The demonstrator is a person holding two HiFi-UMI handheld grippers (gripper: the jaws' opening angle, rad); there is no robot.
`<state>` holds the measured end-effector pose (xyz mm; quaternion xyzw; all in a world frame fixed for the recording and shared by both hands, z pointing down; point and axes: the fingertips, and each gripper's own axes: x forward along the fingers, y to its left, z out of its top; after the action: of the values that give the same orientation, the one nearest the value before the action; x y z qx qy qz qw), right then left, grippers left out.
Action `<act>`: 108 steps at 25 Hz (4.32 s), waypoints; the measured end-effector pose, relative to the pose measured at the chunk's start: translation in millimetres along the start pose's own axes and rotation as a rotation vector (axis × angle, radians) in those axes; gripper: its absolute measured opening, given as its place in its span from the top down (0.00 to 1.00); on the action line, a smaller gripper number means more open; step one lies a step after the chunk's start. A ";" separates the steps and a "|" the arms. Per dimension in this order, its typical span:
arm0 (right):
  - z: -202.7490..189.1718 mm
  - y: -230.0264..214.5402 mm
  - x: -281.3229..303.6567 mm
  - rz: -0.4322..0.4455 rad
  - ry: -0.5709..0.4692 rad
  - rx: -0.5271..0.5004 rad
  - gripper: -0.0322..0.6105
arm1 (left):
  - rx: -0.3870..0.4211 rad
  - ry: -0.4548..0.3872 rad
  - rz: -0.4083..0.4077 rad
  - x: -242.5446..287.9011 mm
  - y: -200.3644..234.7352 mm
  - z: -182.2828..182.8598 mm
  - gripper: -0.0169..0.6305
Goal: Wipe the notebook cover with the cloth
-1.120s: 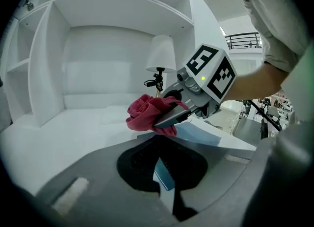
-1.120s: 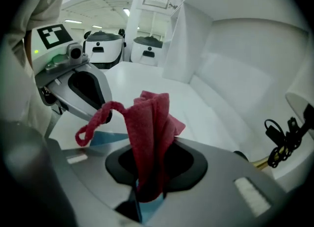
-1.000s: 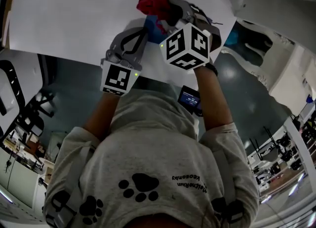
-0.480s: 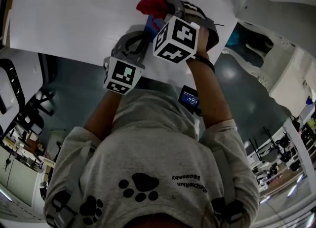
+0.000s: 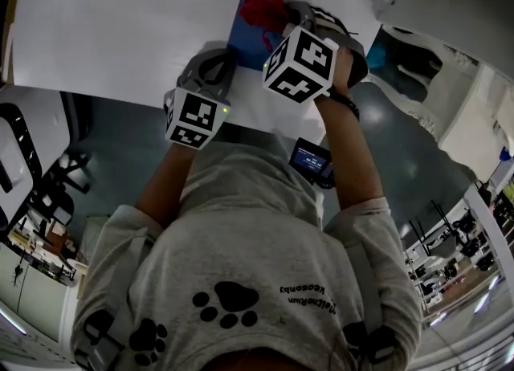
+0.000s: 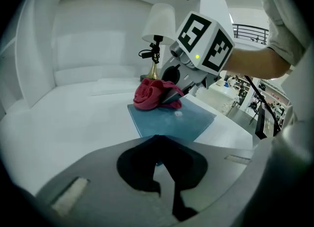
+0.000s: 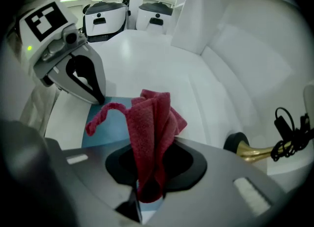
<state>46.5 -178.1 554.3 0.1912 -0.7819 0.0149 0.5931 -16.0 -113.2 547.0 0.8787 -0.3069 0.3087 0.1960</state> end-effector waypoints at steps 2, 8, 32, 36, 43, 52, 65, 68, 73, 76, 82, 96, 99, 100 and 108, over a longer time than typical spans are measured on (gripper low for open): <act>-15.6 -0.3 -3.0 -0.006 0.020 0.021 0.83 | 0.004 0.000 0.002 0.3 0.4 -0.9 0.98; -61.6 0.7 -15.5 -0.025 0.085 0.073 0.83 | 0.011 -0.003 0.004 -0.4 -1.1 -1.5 0.98; -199.0 2.8 -78.8 -0.127 0.273 0.377 0.83 | 0.015 0.010 -0.001 -5.7 0.4 -4.9 0.98; -163.7 -5.9 -92.0 -0.171 0.177 0.381 0.83 | 0.007 0.013 -0.003 -6.6 -1.6 -9.1 0.98; -72.1 -2.5 -86.8 -0.157 0.012 0.267 0.83 | -0.002 0.016 -0.006 -6.6 -5.0 -11.5 0.98; 27.2 30.9 -51.5 -0.054 -0.100 0.062 0.83 | -0.004 0.012 -0.007 -9.4 -5.0 -11.4 0.98; 43.8 56.4 3.2 0.047 -0.007 -0.046 0.83 | -0.008 0.012 -0.001 -10.4 -2.6 -11.2 0.98; 41.0 55.2 6.5 0.035 0.022 -0.076 0.83 | -0.008 0.011 0.001 -10.7 -2.1 -11.5 0.98; 34.7 58.2 5.4 0.039 0.036 -0.068 0.83 | -0.009 0.010 0.002 -13.6 -0.5 -15.6 0.98; 19.7 54.9 0.9 0.043 0.044 -0.041 0.83 | -0.010 0.011 0.003 -12.8 -0.3 -13.3 0.98; -15.2 50.0 -12.9 0.027 0.073 0.024 0.83 | -0.012 0.010 0.003 -15.3 -0.6 -12.7 0.98; -101.6 44.4 -35.3 0.006 0.195 0.134 0.83 | -0.006 0.013 -0.002 -11.3 0.2 -10.9 0.98; -123.9 46.0 -42.0 0.005 0.231 0.164 0.83 | -0.003 0.014 -0.003 -11.2 -1.3 -10.8 0.98; -131.5 46.7 -43.7 0.005 0.246 0.172 0.83 | -0.003 0.014 -0.004 -11.0 -1.7 -10.8 0.98; -189.0 57.4 -51.5 0.018 0.361 0.244 0.83 | -0.002 0.016 -0.014 -8.3 -1.2 -12.2 0.98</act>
<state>214.0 -63.2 573.9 0.2491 -0.6572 0.1487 0.6957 -25.5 -102.4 550.3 0.8781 -0.2994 0.3140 0.2018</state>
